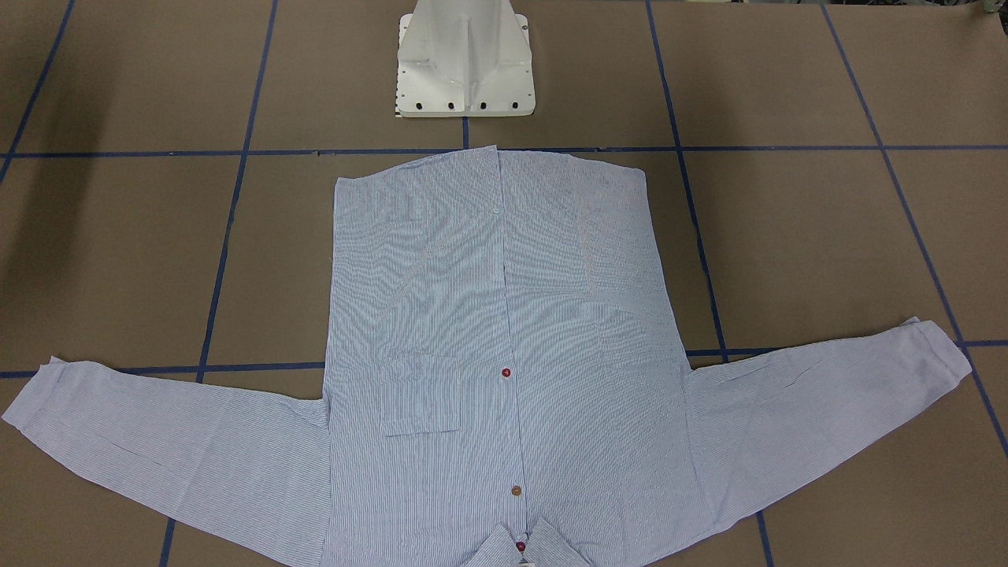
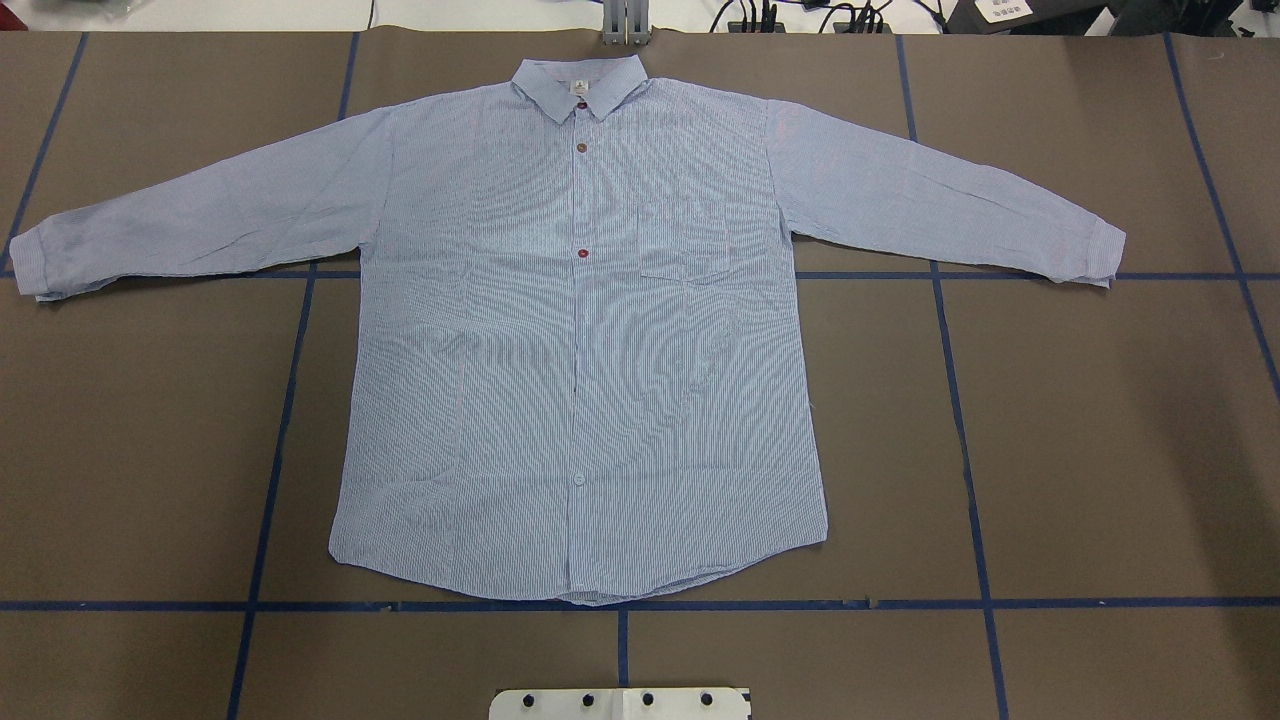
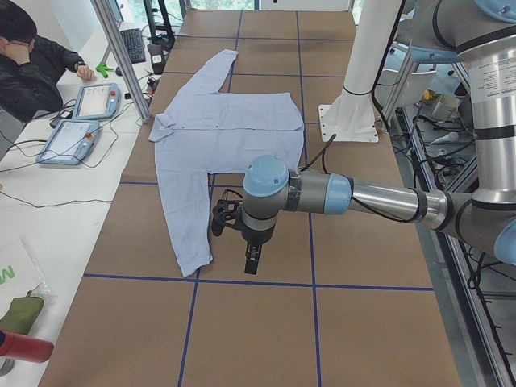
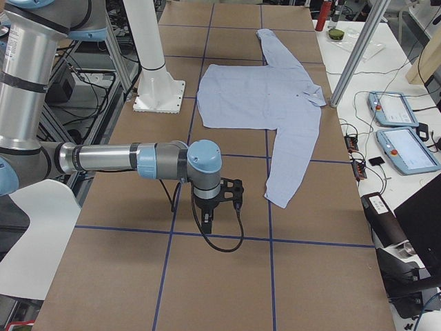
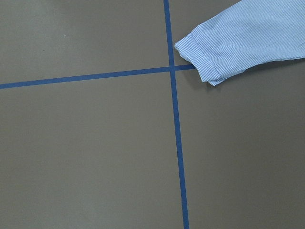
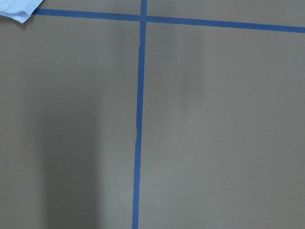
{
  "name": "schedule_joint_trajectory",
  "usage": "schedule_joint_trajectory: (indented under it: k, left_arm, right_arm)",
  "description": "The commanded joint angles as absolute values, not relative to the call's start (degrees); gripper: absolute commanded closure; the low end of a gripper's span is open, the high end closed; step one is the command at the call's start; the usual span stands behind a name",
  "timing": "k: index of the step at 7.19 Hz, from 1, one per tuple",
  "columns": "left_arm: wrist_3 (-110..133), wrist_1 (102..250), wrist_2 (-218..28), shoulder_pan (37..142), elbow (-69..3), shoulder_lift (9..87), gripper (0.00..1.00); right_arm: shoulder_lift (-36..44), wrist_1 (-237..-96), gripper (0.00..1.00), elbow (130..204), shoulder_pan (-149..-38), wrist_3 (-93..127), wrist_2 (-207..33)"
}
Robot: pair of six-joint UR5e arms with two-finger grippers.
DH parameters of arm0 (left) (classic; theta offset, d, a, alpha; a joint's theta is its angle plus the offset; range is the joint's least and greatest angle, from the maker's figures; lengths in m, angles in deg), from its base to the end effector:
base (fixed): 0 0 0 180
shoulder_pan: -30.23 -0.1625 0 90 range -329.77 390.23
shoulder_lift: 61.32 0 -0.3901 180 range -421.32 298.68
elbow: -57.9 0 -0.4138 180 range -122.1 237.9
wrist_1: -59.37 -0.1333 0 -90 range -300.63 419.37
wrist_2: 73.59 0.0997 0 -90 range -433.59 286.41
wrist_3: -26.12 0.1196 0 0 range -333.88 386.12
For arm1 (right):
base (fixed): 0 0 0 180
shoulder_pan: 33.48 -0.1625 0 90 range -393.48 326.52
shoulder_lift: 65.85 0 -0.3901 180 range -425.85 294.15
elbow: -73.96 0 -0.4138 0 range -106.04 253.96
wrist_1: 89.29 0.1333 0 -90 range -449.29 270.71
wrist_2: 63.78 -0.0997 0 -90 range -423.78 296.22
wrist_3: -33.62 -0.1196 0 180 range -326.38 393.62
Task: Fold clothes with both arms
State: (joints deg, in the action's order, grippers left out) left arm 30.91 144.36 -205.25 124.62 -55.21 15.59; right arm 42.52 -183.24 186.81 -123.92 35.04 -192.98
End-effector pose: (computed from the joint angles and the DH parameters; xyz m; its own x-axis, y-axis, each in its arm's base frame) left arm -0.0863 -0.4209 0.5508 0.7531 0.0836 -0.6526 0.0134 0.9897 0.1423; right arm 0.0607 -0.3897 0.5922 0.7749 -0.0247 0.6316 0.0115 0.9996 0.0249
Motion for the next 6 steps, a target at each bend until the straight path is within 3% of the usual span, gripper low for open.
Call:
schedule_joint_trajectory:
  k: [1, 3, 6]
  left_arm:
    - [31.3, 144.4, -205.3, 124.6, -55.6, 15.4, 0.00]
    - [31.4, 145.4, -205.4, 124.5, -55.8, 15.7, 0.00]
    - [30.7, 162.0, -205.1, 124.7, -55.4, 17.9, 0.00]
  right_arm:
    - [42.4, -183.2, 0.00, 186.8, -123.9, 34.9, -193.0]
    - [40.9, -181.1, 0.00, 187.3, -123.9, 35.2, -193.8]
    - [36.8, -158.5, 0.00, 185.2, -123.8, 34.4, -194.5]
